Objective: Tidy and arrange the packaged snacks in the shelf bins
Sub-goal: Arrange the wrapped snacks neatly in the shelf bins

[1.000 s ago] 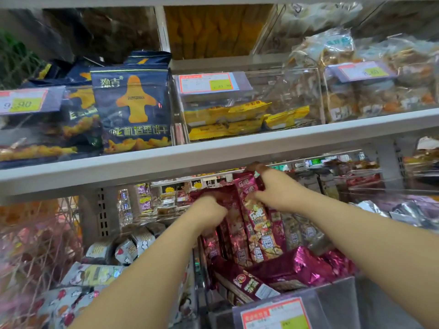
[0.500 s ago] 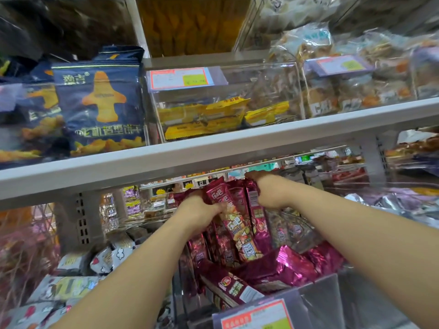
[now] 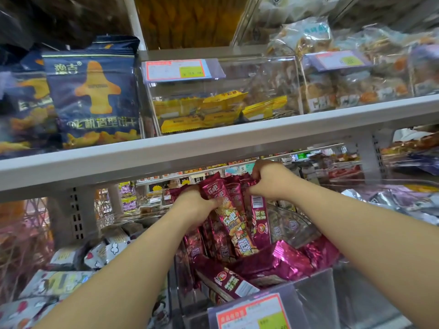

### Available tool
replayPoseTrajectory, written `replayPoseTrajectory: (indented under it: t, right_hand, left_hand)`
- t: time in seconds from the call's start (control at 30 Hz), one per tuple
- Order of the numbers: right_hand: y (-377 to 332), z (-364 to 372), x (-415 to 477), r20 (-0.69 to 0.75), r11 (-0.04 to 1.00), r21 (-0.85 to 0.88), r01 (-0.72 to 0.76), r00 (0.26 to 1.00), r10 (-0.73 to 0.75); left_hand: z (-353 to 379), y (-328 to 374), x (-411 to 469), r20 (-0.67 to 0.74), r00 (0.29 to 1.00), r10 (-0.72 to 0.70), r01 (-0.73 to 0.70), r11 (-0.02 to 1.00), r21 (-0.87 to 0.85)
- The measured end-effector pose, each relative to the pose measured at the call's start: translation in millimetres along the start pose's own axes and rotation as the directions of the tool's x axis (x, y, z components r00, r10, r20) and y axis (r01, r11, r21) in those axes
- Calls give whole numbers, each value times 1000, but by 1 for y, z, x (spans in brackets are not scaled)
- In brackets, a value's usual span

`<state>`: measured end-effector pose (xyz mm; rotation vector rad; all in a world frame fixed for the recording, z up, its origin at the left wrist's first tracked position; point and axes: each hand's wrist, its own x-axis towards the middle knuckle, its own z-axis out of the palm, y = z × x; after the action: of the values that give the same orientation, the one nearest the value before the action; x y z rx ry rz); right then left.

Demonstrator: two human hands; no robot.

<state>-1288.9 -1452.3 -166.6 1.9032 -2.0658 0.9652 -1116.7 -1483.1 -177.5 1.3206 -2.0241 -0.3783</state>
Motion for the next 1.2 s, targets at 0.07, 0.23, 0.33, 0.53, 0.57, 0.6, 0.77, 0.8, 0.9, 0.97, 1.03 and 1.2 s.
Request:
replayPoseTrajectory:
  t: [0.07, 0.23, 0.33, 0.53, 0.57, 0.6, 0.77, 0.8, 0.9, 0.97, 1.03, 1.2]
  right_hand:
    - [0, -1, -1, -30, 999, 41, -9, 1000, 10]
    - [1, -3, -1, -96, 959, 280, 31, 995, -4]
    - [0, -7, -3, -101, 947, 314, 67, 994, -37]
    - [2, -3, 1, -81, 993, 113, 26, 997, -17]
    - [2, -2, 2, -79, 997, 79, 24, 997, -18]
    - [3, 0, 4, -84, 999, 45, 26, 996, -22]
    - [1, 8, 9, -97, 993, -115, 26, 995, -37]
    - [0, 9, 11, -57, 990, -135, 36, 997, -44]
    - [-3, 10, 11, 108, 988, -140, 68, 993, -53]
    - [-1, 10, 9, 163, 993, -80, 89, 984, -75]
    - [-1, 7, 5, 140, 993, 45, 109, 983, -114]
    - [-10, 3, -4, 118, 911, 390, 131, 975, -191]
  left_hand:
    - [0, -1, 1, 5, 1000, -12, 12, 999, -47]
    - [3, -3, 2, 30, 997, -72, 77, 958, -278]
    - [3, -4, 2, 23, 996, -89, 92, 951, -296]
    - [4, -5, 1, 29, 997, -64, 69, 972, -225]
    - [4, -5, 2, 30, 998, -56, 62, 974, -220]
    - [4, -5, 2, 31, 998, -48, 54, 975, -215]
    - [4, -4, 5, 48, 998, -43, 49, 991, -128]
    - [3, -3, 5, 53, 998, -43, 48, 994, -103]
    - [2, -2, 7, 55, 997, -47, 49, 998, -45]
    - [2, -1, 8, 43, 998, -44, 42, 999, 32]
    - [2, 2, 7, 29, 999, -19, 16, 996, 92]
    - [7, 6, 14, 22, 996, 81, -81, 997, 9]
